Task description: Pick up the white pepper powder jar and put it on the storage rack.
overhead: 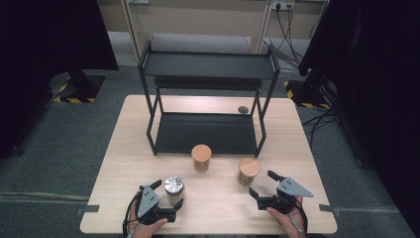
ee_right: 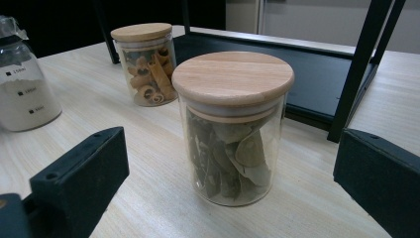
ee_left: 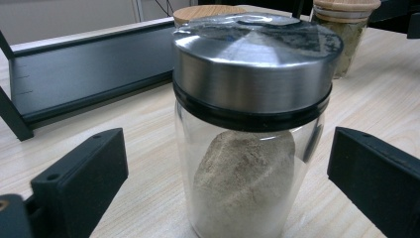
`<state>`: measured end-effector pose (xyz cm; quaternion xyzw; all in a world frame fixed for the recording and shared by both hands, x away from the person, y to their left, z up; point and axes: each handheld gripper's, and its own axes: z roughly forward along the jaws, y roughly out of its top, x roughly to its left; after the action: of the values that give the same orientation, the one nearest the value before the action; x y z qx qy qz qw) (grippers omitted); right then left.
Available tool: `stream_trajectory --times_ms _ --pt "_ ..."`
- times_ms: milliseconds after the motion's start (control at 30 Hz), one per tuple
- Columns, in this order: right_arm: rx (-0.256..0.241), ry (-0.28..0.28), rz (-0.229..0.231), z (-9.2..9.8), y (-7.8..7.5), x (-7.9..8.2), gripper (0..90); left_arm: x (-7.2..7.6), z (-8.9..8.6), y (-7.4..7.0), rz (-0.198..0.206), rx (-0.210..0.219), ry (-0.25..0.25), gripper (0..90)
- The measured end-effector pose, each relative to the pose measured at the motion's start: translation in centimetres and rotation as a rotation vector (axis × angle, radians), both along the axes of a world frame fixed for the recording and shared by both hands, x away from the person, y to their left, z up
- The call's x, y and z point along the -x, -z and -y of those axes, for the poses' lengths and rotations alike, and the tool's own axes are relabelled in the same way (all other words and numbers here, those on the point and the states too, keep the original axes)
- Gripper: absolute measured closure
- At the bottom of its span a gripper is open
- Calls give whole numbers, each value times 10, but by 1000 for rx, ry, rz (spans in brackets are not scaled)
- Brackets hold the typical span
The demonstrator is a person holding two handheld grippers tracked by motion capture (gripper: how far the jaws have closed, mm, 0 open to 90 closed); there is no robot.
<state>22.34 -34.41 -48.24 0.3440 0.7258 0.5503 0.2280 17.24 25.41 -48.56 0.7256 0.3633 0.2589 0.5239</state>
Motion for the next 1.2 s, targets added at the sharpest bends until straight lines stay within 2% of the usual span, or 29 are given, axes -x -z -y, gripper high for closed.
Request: stream_trajectory --times_ms 1200 --pt "-7 8 0 0 1 1 10 1 -1 1 -3 12 -10 21"
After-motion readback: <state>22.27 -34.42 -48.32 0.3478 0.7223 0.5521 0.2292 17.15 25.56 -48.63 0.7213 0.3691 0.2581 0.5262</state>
